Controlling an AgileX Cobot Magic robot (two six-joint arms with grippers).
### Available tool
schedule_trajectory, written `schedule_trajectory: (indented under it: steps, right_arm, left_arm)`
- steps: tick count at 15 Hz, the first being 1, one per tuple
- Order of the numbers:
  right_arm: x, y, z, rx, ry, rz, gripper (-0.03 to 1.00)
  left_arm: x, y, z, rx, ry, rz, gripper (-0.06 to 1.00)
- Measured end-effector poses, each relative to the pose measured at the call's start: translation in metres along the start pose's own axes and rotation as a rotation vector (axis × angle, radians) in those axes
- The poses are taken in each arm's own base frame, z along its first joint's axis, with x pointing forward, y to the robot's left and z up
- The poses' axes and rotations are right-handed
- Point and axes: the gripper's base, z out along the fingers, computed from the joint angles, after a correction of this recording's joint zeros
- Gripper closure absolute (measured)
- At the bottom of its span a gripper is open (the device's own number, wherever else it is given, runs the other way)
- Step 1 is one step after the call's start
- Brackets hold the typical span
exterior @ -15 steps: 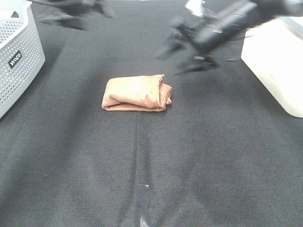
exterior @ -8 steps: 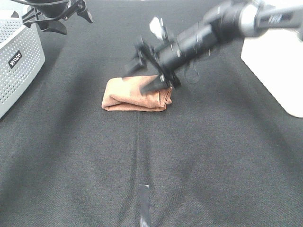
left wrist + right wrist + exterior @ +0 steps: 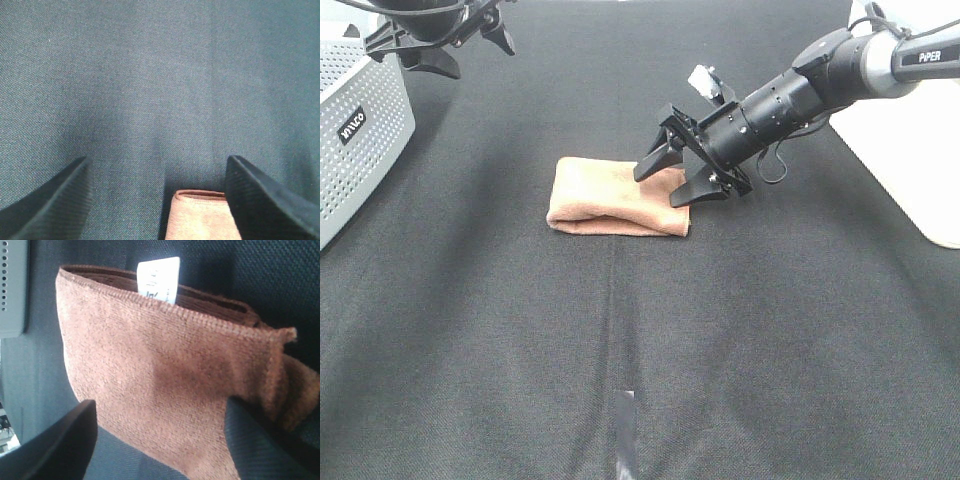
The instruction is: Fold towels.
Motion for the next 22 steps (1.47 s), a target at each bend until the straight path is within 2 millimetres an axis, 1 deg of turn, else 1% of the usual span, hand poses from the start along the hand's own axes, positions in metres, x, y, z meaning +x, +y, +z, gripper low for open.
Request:
schedule_trajectory:
  steps: [1,2,3,5,6,8,10,11,12,13,14,17,18,19,20,22]
  right_arm:
    - [0.0,0.003,-0.004,0.016,0.001,-0.029,0.28]
    - [-0.003,0.011,-0.013,0.04,-0.007,-0.073,0.28]
    - [-0.003,0.011,-0.013,0.04,-0.007,-0.073,0.28]
    - [-0.008,0.032,-0.036,0.085,-0.03,-0.161,0.28]
    - [-0.008,0.048,-0.057,0.138,-0.037,-0.209,0.28]
    - [-0.004,0.06,-0.077,0.222,-0.019,-0.212,0.28]
    - [0.004,0.072,-0.095,0.273,0.017,-0.196,0.28]
    - [0.009,0.079,-0.103,0.285,0.051,-0.196,0.28]
    - [0.015,0.088,-0.114,0.303,0.07,-0.195,0.28]
    - [0.017,0.094,-0.123,0.332,0.058,-0.197,0.28]
    - [0.02,0.098,-0.131,0.369,0.046,-0.195,0.28]
    - [0.038,0.112,-0.163,0.521,0.011,-0.2,0.28]
    - [0.038,0.112,-0.163,0.521,0.011,-0.2,0.28]
    - [0.054,0.123,-0.181,0.567,-0.01,-0.206,0.28]
    - [0.067,0.129,-0.189,0.579,-0.016,-0.209,0.28]
    - [0.099,0.143,-0.208,0.594,-0.035,-0.206,0.28]
  left_arm:
    - [0.0,0.0,0.0,-0.001,0.003,0.0,0.25]
    - [0.001,0.0,0.0,-0.004,0.014,0.0,0.25]
    - [0.001,0.0,0.0,-0.004,0.014,0.0,0.25]
    - [0.004,0.001,-0.001,-0.019,0.051,0.005,0.25]
    - [0.007,0.003,-0.006,-0.045,0.094,0.038,0.25]
    - [0.01,0.003,-0.023,-0.089,0.163,0.134,0.25]
    - [0.013,0.003,-0.042,-0.137,0.235,0.186,0.25]
    - [0.014,0.002,-0.062,-0.164,0.274,0.203,0.25]
    - [0.012,-0.001,-0.079,-0.17,0.273,0.213,0.25]
    - [0.011,-0.003,-0.088,-0.175,0.269,0.221,0.25]
    - [0.008,-0.007,-0.116,-0.188,0.241,0.241,0.25]
    - [0.0,-0.017,-0.176,-0.191,0.119,0.28,0.25]
    - [0.0,-0.017,-0.176,-0.191,0.119,0.28,0.25]
    - [0.003,-0.02,-0.202,-0.18,0.075,0.288,0.25]
    - [0.008,-0.02,-0.217,-0.174,0.059,0.29,0.25]
    - [0.028,-0.014,-0.243,-0.173,0.061,0.308,0.25]
